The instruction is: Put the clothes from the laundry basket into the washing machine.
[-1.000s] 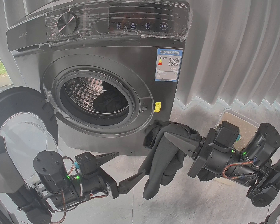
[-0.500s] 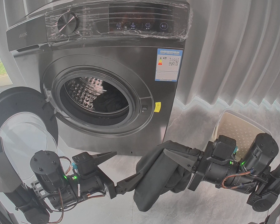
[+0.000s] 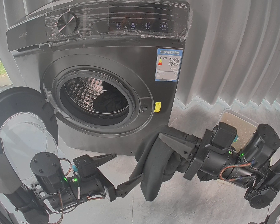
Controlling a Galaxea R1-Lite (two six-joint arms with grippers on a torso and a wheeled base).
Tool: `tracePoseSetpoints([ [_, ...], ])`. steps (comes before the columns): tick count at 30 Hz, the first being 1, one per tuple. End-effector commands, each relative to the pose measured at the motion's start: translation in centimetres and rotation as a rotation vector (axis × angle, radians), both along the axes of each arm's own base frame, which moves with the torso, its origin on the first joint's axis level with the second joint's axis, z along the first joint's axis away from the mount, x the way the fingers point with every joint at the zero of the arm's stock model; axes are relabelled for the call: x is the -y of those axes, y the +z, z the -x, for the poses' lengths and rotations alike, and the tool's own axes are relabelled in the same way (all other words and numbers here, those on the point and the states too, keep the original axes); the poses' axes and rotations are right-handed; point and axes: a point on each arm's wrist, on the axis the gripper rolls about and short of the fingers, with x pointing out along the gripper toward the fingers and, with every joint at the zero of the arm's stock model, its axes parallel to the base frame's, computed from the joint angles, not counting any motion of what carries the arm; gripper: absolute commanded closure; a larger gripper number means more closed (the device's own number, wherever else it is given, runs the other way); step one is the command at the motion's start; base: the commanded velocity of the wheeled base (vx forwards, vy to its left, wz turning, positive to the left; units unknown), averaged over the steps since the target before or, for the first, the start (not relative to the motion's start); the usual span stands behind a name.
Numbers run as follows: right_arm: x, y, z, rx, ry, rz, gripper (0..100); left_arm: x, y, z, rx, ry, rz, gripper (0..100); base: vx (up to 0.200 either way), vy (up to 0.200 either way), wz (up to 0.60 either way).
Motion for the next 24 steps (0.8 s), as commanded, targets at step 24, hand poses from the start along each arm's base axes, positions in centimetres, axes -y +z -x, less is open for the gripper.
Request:
tracePoseSetpoints([
  [24, -1.4, 0.9, 0.0, 0.028, 0.030, -0.037, 100, 3.4, 0.5, -1.5, 0.057, -0.045, 0.048, 0, 0.000, 0.000, 0.00],
])
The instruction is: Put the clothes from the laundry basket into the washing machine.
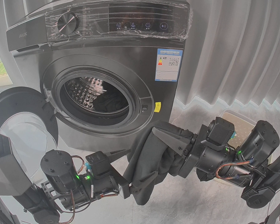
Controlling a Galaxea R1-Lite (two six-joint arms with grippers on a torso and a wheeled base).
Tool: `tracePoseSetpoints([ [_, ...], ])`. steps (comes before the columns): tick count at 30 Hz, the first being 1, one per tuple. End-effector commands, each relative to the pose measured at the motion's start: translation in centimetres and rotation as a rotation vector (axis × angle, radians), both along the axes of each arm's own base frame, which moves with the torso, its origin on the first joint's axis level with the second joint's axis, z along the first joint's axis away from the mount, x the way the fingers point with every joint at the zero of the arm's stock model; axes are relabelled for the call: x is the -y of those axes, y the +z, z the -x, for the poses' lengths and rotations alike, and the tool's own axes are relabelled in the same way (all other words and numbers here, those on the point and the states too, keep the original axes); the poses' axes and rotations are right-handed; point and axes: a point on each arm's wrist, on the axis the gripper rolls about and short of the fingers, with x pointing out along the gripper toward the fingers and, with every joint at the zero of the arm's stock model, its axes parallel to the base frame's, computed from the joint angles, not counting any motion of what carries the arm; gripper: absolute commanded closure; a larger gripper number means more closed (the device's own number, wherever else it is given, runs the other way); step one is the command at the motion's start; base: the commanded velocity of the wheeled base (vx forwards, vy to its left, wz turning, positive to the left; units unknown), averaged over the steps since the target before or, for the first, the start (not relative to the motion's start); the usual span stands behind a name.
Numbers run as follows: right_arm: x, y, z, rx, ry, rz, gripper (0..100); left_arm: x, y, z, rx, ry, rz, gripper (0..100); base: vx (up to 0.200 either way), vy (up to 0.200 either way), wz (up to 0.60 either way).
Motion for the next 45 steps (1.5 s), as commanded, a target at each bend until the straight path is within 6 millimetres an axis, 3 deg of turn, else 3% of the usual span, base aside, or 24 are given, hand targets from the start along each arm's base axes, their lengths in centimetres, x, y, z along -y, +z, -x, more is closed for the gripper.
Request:
tracePoseSetpoints([
  [1, -0.2, -0.1, 0.1, -0.002, 0.007, 0.001, 100, 0.8, 0.0, -0.9, 0.013, 0.005, 0.013, 0, 0.000, 0.000, 0.00],
  [9, -0.3, -0.1, 0.1, -0.010, 0.013, -0.005, 100, 1.9, -0.4, -0.7, 0.008, -0.040, 0.010, 0, 0.000, 0.000, 0.00],
  [30, -0.9, 0.0, -0.6, -0.042, -0.070, -0.043, 100, 4.4, -0.2, -3.5, 0.072, -0.028, 0.048, 0, 0.000, 0.000, 0.00],
  [45, -0.5, -0.2, -1.3, -0.049, -0.096, -0.038, 100, 2.6, 0.1, -2.0, 0.064, -0.041, 0.022, 0, 0.000, 0.000, 0.00],
])
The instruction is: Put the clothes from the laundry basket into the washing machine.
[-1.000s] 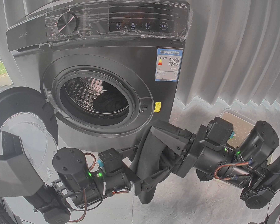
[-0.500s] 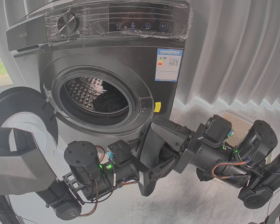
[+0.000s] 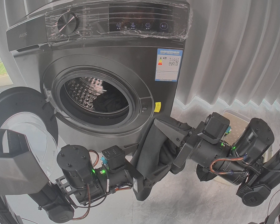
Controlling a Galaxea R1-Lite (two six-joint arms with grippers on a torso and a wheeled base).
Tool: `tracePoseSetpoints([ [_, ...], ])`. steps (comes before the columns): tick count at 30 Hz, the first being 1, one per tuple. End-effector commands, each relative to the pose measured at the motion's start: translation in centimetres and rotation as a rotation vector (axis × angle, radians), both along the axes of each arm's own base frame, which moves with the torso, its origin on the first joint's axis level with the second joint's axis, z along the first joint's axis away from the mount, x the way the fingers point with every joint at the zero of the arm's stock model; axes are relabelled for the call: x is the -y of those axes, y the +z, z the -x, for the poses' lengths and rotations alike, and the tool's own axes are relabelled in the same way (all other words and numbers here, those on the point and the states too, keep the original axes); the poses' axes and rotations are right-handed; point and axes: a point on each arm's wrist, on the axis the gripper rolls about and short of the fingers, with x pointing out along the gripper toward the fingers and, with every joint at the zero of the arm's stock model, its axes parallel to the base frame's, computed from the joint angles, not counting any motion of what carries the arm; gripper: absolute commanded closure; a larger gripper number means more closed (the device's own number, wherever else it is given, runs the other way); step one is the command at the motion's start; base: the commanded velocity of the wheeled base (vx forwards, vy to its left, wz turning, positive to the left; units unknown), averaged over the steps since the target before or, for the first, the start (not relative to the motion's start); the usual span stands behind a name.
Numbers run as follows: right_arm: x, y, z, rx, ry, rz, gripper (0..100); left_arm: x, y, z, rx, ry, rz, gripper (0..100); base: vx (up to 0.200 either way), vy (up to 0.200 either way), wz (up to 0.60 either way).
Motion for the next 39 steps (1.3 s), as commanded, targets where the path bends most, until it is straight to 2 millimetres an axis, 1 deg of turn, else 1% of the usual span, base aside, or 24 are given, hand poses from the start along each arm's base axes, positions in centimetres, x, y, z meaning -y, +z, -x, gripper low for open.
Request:
tracePoseSetpoints([
  [1, -0.1, 0.0, 0.0, -0.001, 0.001, 0.000, 100, -0.1, 0.2, 0.1, 0.004, -0.001, 0.004, 0, 0.000, 0.000, 0.00],
  [6, -0.1, 0.0, 0.0, 0.000, -0.001, 0.000, 100, 0.2, 0.1, 0.3, 0.001, -0.016, 0.003, 0, 0.000, 0.000, 0.00],
  [11, -0.2, -0.1, 0.0, -0.001, 0.003, -0.001, 100, 0.7, -0.3, -0.3, 0.000, -0.022, 0.001, 0, 0.000, 0.000, 0.00],
  [14, -0.3, 0.0, 0.1, 0.000, 0.007, -0.003, 100, 1.4, -1.0, -1.3, -0.003, -0.013, -0.003, 0, 0.000, 0.000, 0.00],
  [18, -0.3, 0.1, 0.1, 0.001, 0.007, -0.004, 100, 2.0, -1.7, -2.0, -0.006, -0.013, -0.006, 0, 0.000, 0.000, 0.00],
  [22, -0.3, 0.2, 0.2, 0.003, 0.006, -0.007, 100, 2.6, -1.9, -2.7, 0.001, -0.007, 0.000, 0, 0.000, 0.000, 0.00],
  [23, -0.2, 0.2, 0.2, 0.002, 0.004, -0.006, 100, 2.9, -2.1, -3.2, 0.007, -0.001, 0.005, 0, 0.000, 0.000, 0.00],
  [27, -0.2, 0.2, 0.2, -0.002, 0.005, -0.009, 100, 3.2, -2.2, -4.1, 0.016, 0.018, 0.015, 0, 0.000, 0.000, 0.00],
  [36, -0.2, 0.2, 0.2, -0.002, 0.005, -0.009, 100, 3.2, -2.2, -4.2, 0.017, 0.033, 0.020, 0, 0.000, 0.000, 0.00],
  [37, -0.2, 0.2, 0.2, -0.003, 0.006, -0.010, 100, 3.2, -2.2, -4.2, 0.016, 0.035, 0.021, 100, 0.000, 0.000, 0.00],
  [39, -0.2, 0.2, 0.2, -0.002, 0.006, -0.011, 100, 3.2, -2.2, -4.2, 0.016, 0.033, 0.021, 100, 0.000, 0.000, 0.00],
])
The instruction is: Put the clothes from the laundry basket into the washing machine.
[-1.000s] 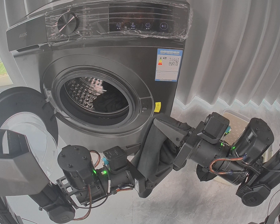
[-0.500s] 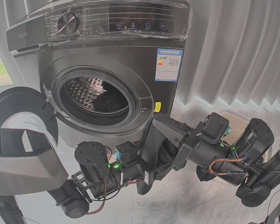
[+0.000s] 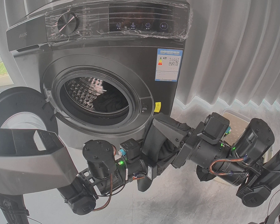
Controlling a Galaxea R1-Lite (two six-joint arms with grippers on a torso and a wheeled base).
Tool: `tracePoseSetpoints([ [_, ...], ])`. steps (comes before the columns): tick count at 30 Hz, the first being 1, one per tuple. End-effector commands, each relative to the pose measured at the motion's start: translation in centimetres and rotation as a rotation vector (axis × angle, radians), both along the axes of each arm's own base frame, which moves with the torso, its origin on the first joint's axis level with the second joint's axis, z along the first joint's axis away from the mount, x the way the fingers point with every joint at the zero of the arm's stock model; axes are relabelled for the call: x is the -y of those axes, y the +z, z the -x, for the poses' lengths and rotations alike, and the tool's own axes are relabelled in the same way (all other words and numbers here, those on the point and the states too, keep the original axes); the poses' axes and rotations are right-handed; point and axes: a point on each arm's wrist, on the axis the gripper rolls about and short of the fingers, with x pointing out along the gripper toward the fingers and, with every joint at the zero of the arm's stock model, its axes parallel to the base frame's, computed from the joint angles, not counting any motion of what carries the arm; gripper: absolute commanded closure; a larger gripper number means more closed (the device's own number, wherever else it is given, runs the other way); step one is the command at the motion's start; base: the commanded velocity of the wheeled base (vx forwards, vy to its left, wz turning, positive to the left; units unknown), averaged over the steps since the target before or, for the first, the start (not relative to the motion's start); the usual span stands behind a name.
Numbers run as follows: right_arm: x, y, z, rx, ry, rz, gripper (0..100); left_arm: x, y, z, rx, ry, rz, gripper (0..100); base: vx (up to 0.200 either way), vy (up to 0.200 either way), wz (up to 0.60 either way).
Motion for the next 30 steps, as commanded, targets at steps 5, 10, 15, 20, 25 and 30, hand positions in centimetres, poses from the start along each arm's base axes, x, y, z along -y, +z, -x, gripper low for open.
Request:
tracePoseSetpoints([
  [5, 0.0, 0.1, 0.0, 0.003, 0.001, -0.004, 100, 0.2, 0.2, 0.0, 0.003, -0.002, 0.010, 100, 0.000, 0.000, 0.00],
  [10, 0.3, 0.1, -0.3, 0.002, -0.015, -0.002, 100, -0.1, 0.7, 0.3, 0.007, -0.006, 0.016, 100, 0.000, 0.000, 0.00],
  [15, 1.5, 0.1, -1.8, 0.001, -0.077, -0.001, 100, -1.7, 3.0, 2.1, 0.036, -0.007, 0.036, 100, 0.000, 0.000, 0.00],
  [20, 2.1, 0.2, -2.3, 0.004, -0.105, -0.004, 100, -4.0, 3.6, 4.2, 0.021, -0.004, 0.015, 100, 0.000, 0.000, 0.00],
  [25, 2.0, 0.0, -2.1, 0.000, -0.097, 0.000, 100, -5.6, 3.9, 5.9, 0.008, -0.015, 0.000, 100, 0.000, 0.000, 0.00],
  [30, 2.3, -0.4, -2.2, -0.013, -0.106, 0.013, 100, -5.9, 3.8, 6.2, 0.012, -0.012, -0.015, 100, 0.000, 0.000, 0.00],
])
